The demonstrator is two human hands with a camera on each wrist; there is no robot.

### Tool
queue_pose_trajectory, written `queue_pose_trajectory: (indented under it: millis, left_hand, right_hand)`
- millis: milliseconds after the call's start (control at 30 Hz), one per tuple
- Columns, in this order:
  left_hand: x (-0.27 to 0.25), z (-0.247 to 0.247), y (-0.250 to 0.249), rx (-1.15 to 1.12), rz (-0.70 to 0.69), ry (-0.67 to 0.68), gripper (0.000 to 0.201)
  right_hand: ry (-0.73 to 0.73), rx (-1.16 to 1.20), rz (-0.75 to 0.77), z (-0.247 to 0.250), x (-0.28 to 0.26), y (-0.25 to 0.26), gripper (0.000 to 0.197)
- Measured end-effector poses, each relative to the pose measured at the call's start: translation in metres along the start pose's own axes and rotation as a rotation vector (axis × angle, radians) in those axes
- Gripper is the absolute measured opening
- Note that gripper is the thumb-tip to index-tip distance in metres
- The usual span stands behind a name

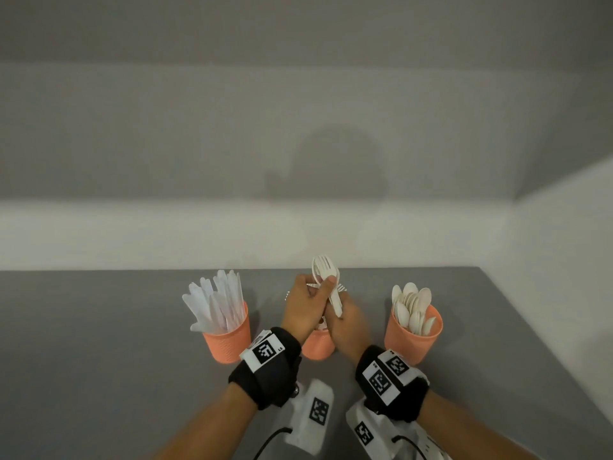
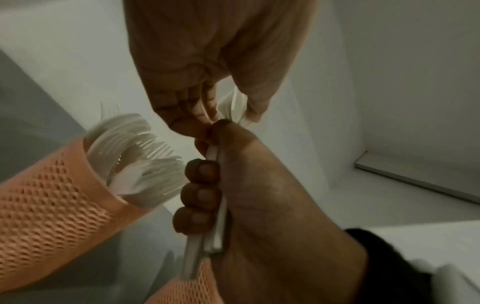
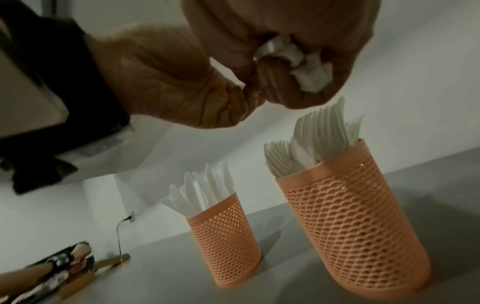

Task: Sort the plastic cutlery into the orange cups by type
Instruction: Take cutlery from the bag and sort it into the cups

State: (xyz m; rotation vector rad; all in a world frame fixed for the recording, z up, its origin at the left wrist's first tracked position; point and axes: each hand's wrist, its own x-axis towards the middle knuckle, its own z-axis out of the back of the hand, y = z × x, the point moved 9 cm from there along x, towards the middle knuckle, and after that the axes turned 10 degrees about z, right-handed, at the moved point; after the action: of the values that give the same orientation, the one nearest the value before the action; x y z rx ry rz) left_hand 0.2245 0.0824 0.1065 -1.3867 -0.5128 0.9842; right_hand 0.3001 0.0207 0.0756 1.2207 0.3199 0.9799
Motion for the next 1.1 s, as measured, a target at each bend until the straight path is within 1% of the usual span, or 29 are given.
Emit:
queue_pose_trajectory:
  millis: [67,133,200,267,300,367,400,467,500,533,633,667,767,800,867,933,1000,1067,1100]
  left_hand:
    - [0.000,-0.003,0.000,-0.037,0.000,-0.007,0.027]
    - [0.002,-0.004,0.004,-0.057,0.030,-0.005,0.029]
    - [0.003,-0.010,0.010,-0.146,0.099,0.058,0.029]
    - [0.002,-0.015,0.012,-0.249,0.144,0.135,0.024]
    - [0.002,-0.016,0.013,-0.288,0.155,0.159,0.022]
    - [0.003,-0.015,0.014,-0.306,0.160,0.165,0.021]
    - [0.004,-0.014,0.014,-0.294,0.157,0.155,0.020]
    - [0.007,-0.011,0.014,-0.279,0.153,0.135,0.020]
    - [0.008,-0.010,0.013,-0.280,0.153,0.125,0.020]
    - [0.008,-0.008,0.013,-0.291,0.152,0.113,0.020]
    - [0.008,-0.003,0.014,-0.388,0.165,0.085,0.016]
    - [0.008,-0.002,0.015,-0.446,0.177,0.080,0.014]
    - [0.008,0.001,0.018,-0.655,0.219,0.040,0.014]
    - [0.009,0.003,0.019,-0.702,0.225,0.014,0.014]
    - [0.011,0.010,0.020,-0.740,0.218,-0.063,0.012]
    - [0.013,0.018,0.017,-0.748,0.187,-0.129,0.013]
    - [0.016,0.022,0.010,-0.682,0.126,-0.147,0.022]
    - [0.016,0.015,-0.001,-0.483,0.054,-0.094,0.032]
    - [0.015,0.008,-0.005,-0.381,0.017,-0.056,0.033]
  right_hand:
    - [-0.015,0.044,-0.008,0.006,0.001,-0.001,0.015]
    - [-0.009,0.085,-0.031,0.010,0.001,-0.004,0.018]
    - [-0.018,0.107,-0.071,0.012,-0.002,-0.009,0.028]
    - [-0.040,0.133,-0.112,0.012,-0.005,-0.016,0.037]
    - [-0.041,0.158,-0.116,0.011,-0.005,-0.017,0.045]
    - [-0.020,0.227,-0.143,0.005,-0.004,-0.023,0.061]
    - [-0.006,0.246,-0.148,0.003,-0.004,-0.021,0.059]
    - [-0.005,0.259,-0.139,0.003,-0.001,-0.021,0.045]
    - [-0.019,0.262,-0.129,0.004,0.000,-0.022,0.042]
    - [-0.029,0.244,-0.123,0.006,0.001,-0.022,0.044]
    - [-0.048,0.132,-0.110,0.010,0.002,-0.023,0.058]
    - [-0.060,0.096,-0.105,0.015,0.002,-0.021,0.055]
    - [-0.108,-0.023,-0.066,0.030,0.004,-0.013,0.030]
    - [-0.122,-0.063,-0.045,0.035,0.003,-0.008,0.027]
    - [-0.144,-0.118,0.000,0.039,0.003,-0.003,0.026]
    - [-0.162,-0.147,0.006,0.042,0.001,-0.005,0.029]
    - [-0.158,-0.177,0.006,0.042,0.000,-0.007,0.030]
    - [-0.140,-0.212,0.015,0.040,-0.001,-0.008,0.032]
    - [-0.130,-0.221,0.017,0.038,-0.001,-0.010,0.034]
